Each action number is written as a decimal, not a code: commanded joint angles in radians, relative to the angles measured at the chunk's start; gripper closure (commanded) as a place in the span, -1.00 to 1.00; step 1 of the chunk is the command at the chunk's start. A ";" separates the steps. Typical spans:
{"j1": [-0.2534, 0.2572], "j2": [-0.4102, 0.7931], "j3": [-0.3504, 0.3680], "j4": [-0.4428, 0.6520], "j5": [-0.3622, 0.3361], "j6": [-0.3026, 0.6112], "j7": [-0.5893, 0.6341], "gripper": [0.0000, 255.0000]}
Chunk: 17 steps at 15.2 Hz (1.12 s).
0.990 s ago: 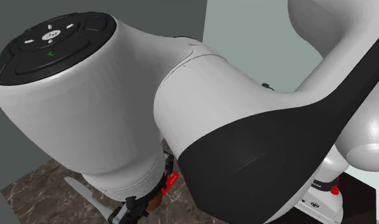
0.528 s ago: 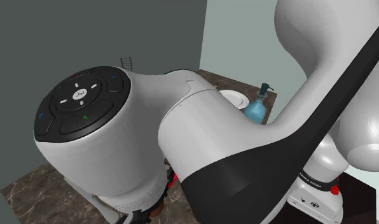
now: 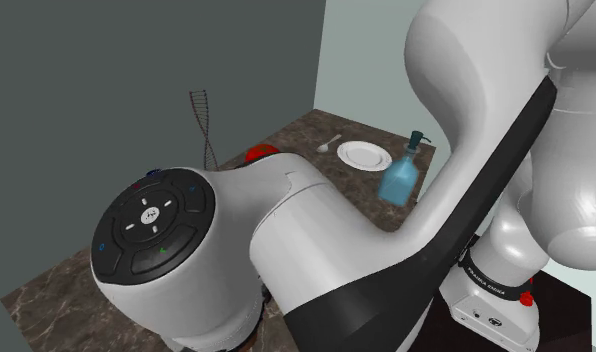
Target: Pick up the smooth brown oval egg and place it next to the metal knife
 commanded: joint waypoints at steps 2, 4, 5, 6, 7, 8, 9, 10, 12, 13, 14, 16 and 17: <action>0.009 0.028 -0.014 -0.015 -0.028 0.034 0.020 1.00; 0.009 0.028 -0.014 -0.015 -0.027 0.034 0.020 1.00; 0.009 0.028 -0.014 -0.015 -0.027 0.034 0.020 1.00; 0.009 0.028 -0.014 -0.015 -0.027 0.034 0.020 1.00; 0.009 0.028 -0.014 -0.015 -0.027 0.034 0.020 1.00; 0.009 0.028 -0.014 -0.015 -0.027 0.034 0.020 1.00; 0.009 0.028 -0.014 -0.015 -0.027 0.034 0.020 1.00; 0.009 0.028 -0.014 -0.015 -0.027 0.034 0.020 1.00; 0.009 0.028 -0.014 -0.015 -0.028 0.034 0.020 -1.00; 0.009 0.028 -0.014 -0.015 -0.028 0.034 0.020 -1.00; 0.009 0.028 -0.014 -0.015 -0.028 0.034 0.020 -1.00; 0.009 0.028 -0.014 -0.015 -0.028 0.034 0.020 -1.00; 0.006 0.012 -0.004 0.000 -0.010 0.008 0.009 -1.00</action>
